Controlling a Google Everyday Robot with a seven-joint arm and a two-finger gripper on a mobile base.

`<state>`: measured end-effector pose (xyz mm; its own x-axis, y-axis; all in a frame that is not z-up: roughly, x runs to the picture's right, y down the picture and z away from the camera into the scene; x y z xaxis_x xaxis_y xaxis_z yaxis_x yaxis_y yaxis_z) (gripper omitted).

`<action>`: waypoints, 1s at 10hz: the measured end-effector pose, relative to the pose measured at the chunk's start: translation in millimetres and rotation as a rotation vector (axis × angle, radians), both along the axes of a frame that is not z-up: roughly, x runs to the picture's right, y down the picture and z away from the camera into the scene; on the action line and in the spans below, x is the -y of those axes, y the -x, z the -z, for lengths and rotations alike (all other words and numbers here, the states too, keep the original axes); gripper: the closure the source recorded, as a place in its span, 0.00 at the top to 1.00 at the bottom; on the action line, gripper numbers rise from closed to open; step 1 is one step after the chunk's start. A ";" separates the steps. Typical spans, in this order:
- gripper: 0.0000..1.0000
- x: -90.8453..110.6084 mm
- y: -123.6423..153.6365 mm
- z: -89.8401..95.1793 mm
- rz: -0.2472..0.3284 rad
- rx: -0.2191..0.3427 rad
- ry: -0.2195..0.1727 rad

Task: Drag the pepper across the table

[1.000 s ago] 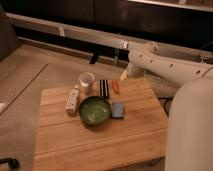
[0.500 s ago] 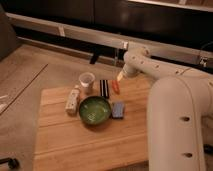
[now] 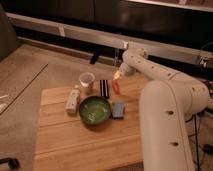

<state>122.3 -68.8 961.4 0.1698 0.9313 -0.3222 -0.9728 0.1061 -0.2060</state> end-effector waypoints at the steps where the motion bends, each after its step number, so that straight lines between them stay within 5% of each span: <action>1: 0.65 -0.5 -0.2 0.0 0.001 -0.001 0.001; 5: 0.65 -15.8 -20.1 -16.3 0.016 -0.083 0.052; 10: 0.65 -28.9 2.1 -42.0 0.068 -0.101 0.112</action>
